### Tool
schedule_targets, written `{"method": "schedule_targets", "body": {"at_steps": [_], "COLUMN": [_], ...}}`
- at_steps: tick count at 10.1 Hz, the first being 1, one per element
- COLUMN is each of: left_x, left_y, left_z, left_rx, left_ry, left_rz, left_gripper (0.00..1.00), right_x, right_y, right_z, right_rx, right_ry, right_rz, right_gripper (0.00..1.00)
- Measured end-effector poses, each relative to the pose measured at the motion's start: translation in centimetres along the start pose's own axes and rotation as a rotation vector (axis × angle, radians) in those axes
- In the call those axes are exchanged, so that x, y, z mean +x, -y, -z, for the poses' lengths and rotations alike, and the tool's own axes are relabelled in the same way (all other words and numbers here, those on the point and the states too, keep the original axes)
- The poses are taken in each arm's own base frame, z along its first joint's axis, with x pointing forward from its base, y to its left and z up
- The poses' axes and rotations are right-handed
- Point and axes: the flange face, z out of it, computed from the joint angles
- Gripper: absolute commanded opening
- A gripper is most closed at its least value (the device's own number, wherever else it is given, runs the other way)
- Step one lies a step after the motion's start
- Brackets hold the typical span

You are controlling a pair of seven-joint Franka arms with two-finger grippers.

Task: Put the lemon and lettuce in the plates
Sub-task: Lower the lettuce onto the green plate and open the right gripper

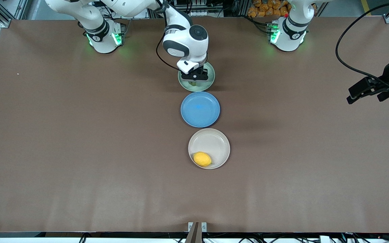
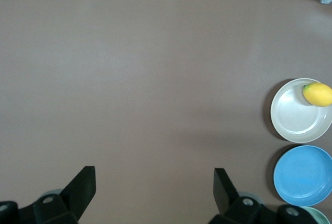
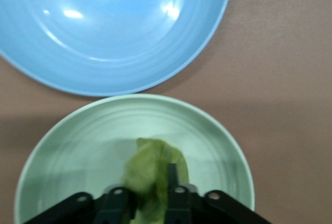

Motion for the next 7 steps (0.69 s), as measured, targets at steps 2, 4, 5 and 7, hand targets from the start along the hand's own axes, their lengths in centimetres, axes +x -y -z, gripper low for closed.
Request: {"method": "schedule_targets", "body": {"at_steps": [2, 4, 5, 7], "left_x": [-0.2, -0.2, -0.2, -0.2], "left_y": [0.0, -0.1, -0.2, -0.5], "left_z": [0.0, -0.2, -0.2, -0.5], "left_rx": [0.002, 0.002, 0.002, 0.002], "left_ry": [0.008, 0.013, 0.013, 0.016], "left_rz": [-0.001, -0.003, -0.005, -0.010], "left_gripper": [1.00, 1.00, 1.00, 1.00], "right_x": [-0.2, 1.1, 2.2, 4.8], "right_y": [0.6, 0.3, -0.2, -1.7], "right_z": [0.8, 1.9, 2.9, 5.5], "right_rx": [0.011, 0.019, 0.017, 0.016], "right_ry": [-0.010, -0.026, -0.040, -0.075], "right_rz": [-0.002, -0.018, -0.027, -0.037], "right_gripper": [1.00, 1.00, 1.00, 1.00]}}
